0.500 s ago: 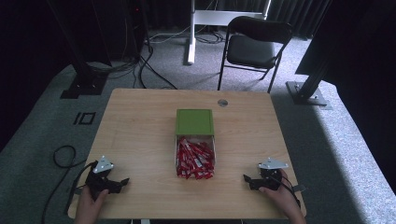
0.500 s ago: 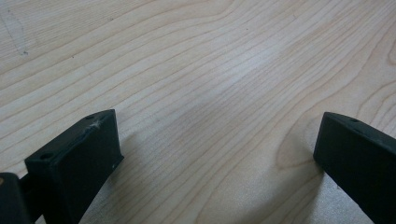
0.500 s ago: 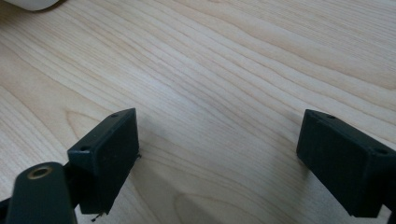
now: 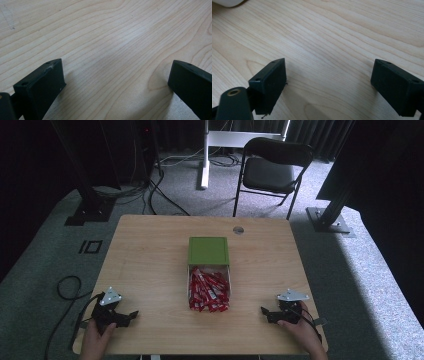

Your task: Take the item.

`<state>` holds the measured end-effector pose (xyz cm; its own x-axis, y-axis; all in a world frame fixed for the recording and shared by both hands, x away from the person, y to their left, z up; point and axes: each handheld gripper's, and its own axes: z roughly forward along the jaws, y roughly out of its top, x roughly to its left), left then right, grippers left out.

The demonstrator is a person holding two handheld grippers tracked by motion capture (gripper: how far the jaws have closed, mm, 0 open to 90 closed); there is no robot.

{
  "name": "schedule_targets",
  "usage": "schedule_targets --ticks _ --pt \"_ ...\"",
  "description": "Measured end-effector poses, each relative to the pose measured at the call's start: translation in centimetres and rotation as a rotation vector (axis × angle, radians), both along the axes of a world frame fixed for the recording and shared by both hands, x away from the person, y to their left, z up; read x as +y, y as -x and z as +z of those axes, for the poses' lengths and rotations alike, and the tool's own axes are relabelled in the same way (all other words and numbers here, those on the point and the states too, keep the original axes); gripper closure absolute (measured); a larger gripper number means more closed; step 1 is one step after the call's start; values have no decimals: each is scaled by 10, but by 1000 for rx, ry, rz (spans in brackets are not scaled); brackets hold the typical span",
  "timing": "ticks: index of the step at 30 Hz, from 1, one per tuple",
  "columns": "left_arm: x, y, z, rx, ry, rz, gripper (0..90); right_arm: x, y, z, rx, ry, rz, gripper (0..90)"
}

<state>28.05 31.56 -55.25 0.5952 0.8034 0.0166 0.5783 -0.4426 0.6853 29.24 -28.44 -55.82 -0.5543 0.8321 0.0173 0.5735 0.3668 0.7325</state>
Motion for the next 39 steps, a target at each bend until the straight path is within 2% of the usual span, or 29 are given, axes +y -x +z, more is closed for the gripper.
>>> schedule_targets --ticks 5,13,16,28,39 --pt "0 0 0 0 0 0 15 -8 0 1 11 -54 -37 154" --pt "0 0 0 0 0 0 15 -17 0 5 1 -29 -88 174" --pt "0 0 0 0 0 0 15 -20 0 9 -4 -38 -98 174" --pt "0 0 0 0 0 0 14 -22 -1 27 -35 -43 -103 173" --pt "0 0 0 0 -1 0 15 -14 -2 54 -84 -89 -95 173"
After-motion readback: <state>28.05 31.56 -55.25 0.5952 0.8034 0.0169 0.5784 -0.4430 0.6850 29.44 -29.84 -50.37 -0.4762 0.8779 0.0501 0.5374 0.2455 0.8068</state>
